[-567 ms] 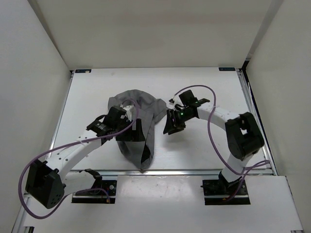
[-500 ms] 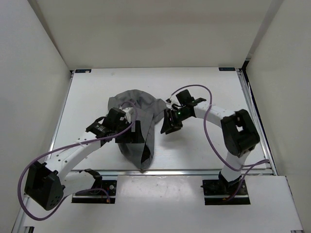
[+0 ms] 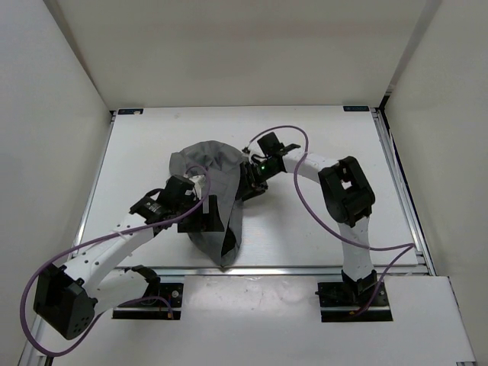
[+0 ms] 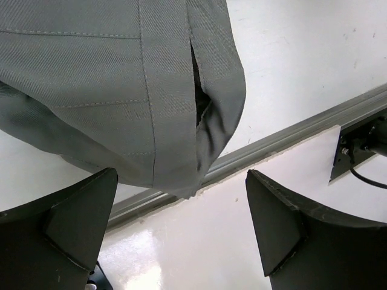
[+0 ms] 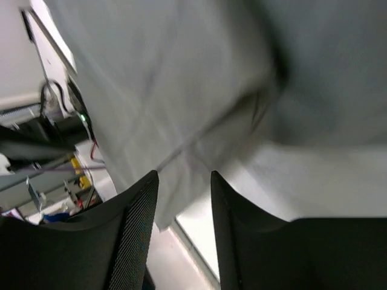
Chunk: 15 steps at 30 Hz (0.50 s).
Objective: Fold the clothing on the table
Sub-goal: Flatten the skirt out
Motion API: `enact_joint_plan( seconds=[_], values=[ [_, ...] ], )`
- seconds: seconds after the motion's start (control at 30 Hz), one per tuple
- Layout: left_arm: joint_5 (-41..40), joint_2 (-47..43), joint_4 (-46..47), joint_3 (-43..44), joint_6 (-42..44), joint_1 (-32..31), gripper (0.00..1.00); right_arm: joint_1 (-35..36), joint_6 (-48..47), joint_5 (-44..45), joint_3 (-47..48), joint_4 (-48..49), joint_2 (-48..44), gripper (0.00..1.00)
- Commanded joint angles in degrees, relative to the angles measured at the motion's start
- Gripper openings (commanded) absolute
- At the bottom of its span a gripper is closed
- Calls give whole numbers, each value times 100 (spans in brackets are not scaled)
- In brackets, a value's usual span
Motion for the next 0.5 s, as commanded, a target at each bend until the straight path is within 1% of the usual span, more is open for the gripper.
enact_joint_plan(
  seconds=[0.0, 0.07, 0.17, 0.2, 0.27, 0.3, 0.33, 0.4, 0.47],
  values=[
    [116, -187, 21, -44, -185, -18, 99, -198, -183, -188, 649, -486, 394, 43],
    [107, -257, 30, -54, -167, 61, 99, -76, -209, -136, 553, -435, 473, 38],
    [159, -249, -84, 70, -36, 192, 99, 118, -236, -170, 571, -496, 692, 37],
    [116, -222, -102, 87, -18, 201, 99, 135, -279, -144, 675, -522, 737, 35],
    [159, -135, -75, 114, 34, 210, 99, 206, -358, -74, 824, -627, 895, 18],
    [107, -99, -75, 123, 17, 132, 99, 197, -393, 13, 851, -714, 947, 4],
    [98, -38, -14, 149, 8, 122, 99, 188, -394, 110, 886, -768, 957, 0],
    [133, -11, 56, 97, -35, 61, 99, 127, -438, 190, 817, -742, 809, 0],
    [159, 32, 135, 114, -70, 43, 99, -83, -420, 330, 563, -619, 528, 0]
  ],
)
